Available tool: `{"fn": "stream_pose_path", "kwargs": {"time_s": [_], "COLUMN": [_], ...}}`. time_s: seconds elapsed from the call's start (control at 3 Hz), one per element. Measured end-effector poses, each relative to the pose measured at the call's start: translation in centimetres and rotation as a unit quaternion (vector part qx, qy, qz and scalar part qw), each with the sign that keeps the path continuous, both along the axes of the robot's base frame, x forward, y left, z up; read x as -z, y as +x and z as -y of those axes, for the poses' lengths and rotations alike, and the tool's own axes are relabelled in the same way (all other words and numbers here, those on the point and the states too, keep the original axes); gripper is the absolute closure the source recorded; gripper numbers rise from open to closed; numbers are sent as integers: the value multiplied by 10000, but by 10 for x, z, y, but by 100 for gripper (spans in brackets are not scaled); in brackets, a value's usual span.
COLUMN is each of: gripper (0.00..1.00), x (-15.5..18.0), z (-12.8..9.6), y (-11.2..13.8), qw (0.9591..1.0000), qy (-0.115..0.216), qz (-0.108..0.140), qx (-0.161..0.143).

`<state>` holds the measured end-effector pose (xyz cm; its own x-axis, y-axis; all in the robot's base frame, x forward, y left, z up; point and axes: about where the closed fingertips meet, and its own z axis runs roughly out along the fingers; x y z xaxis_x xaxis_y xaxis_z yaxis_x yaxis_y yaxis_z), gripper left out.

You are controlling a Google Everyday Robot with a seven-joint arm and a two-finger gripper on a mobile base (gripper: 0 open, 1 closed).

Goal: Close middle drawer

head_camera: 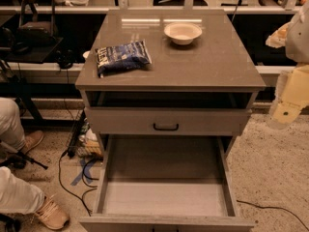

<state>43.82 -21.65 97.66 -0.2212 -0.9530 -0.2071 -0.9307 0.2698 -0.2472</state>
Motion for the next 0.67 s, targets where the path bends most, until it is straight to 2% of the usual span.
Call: {"fn": "stream_pose_path", "kwargs": {"time_s": [0.33,0.67], "gripper": [0,0], "x": [0,47], "z": [0,10], "y": [0,-2], "qw": [10000,9978], "qy": [0,147], "qz": [0,-526], "qx": [0,374]}}
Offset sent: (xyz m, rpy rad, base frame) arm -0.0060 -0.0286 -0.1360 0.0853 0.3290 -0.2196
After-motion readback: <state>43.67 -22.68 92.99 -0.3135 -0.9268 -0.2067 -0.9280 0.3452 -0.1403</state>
